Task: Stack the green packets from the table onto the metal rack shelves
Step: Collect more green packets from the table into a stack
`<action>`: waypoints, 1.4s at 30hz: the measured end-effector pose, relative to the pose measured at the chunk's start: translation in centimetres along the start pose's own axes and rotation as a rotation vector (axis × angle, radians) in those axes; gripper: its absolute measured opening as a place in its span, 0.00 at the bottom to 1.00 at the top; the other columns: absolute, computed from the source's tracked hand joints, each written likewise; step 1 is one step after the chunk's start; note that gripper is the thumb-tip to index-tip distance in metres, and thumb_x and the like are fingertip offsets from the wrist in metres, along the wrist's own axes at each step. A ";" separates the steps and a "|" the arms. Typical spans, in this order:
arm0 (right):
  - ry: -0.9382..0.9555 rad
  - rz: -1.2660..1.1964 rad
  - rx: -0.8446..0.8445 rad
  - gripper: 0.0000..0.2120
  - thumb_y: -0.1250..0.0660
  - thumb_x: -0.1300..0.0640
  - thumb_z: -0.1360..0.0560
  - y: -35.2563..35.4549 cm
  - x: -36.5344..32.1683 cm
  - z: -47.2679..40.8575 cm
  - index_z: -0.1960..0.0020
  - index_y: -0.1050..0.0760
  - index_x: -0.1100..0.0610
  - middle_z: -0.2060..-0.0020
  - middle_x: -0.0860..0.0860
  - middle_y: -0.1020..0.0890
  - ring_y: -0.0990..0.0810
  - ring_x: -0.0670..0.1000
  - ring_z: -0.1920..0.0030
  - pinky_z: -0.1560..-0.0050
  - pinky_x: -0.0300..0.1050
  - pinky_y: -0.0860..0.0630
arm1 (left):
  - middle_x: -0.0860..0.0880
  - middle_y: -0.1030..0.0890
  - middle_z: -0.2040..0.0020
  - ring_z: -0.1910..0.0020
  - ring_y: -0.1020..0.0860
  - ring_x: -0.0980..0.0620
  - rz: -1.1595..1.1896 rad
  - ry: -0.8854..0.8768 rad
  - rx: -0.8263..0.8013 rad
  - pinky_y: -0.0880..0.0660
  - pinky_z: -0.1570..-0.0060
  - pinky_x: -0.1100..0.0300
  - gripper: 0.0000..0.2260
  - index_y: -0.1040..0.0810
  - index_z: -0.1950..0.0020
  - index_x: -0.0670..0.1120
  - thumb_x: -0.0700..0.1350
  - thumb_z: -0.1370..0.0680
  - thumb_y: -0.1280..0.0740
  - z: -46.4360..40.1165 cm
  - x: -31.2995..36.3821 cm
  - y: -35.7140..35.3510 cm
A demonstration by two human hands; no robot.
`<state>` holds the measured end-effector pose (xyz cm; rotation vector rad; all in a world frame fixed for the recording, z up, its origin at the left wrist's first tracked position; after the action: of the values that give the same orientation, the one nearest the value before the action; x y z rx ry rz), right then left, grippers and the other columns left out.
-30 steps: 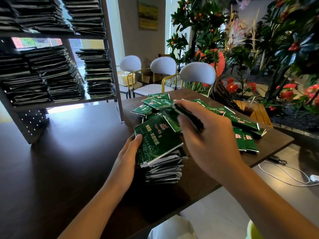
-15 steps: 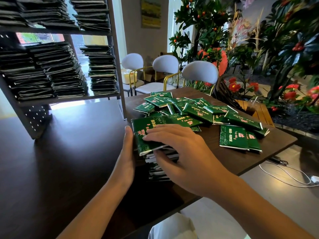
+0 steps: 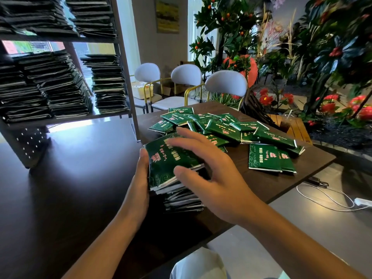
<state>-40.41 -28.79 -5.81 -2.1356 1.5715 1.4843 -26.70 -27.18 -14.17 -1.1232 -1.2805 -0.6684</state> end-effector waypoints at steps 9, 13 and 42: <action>-0.418 0.724 0.094 0.23 0.35 0.57 0.22 7.5 8.1 2.1 0.28 0.28 0.46 0.24 0.51 0.35 0.42 0.53 0.23 0.25 0.54 0.42 | 0.49 0.13 0.49 0.49 0.15 0.53 -0.066 -0.027 0.006 0.22 0.51 0.63 0.20 0.19 0.42 0.49 0.56 0.18 0.47 0.3 0.1 -0.1; -0.791 0.882 -0.102 0.24 0.39 0.47 0.20 9.2 14.5 4.6 0.24 0.35 0.43 0.21 0.55 0.41 0.48 0.58 0.21 0.23 0.61 0.45 | 0.49 0.13 0.50 0.50 0.15 0.53 -0.063 -0.025 0.021 0.20 0.51 0.62 0.19 0.18 0.43 0.49 0.56 0.18 0.46 0.2 0.1 -0.1; -0.019 0.271 0.443 0.14 0.35 0.62 0.20 7.0 2.4 1.1 0.36 0.20 0.53 0.59 0.40 0.20 0.24 0.40 0.64 0.64 0.31 0.34 | 0.47 0.13 0.50 0.51 0.14 0.51 -0.048 -0.003 -0.017 0.20 0.56 0.66 0.22 0.19 0.42 0.47 0.58 0.18 0.47 0.2 -0.4 0.1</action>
<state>-46.56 -33.07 -5.12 -1.7111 2.0180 1.0723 -26.82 -27.04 -14.58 -1.1103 -1.3105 -0.7146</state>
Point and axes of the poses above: each hand's wrist, its own z-axis away from the middle knuckle, its own y-axis out of the back of the hand, x = y × z, the point moved 9 cm from there along -z, towards the middle knuckle
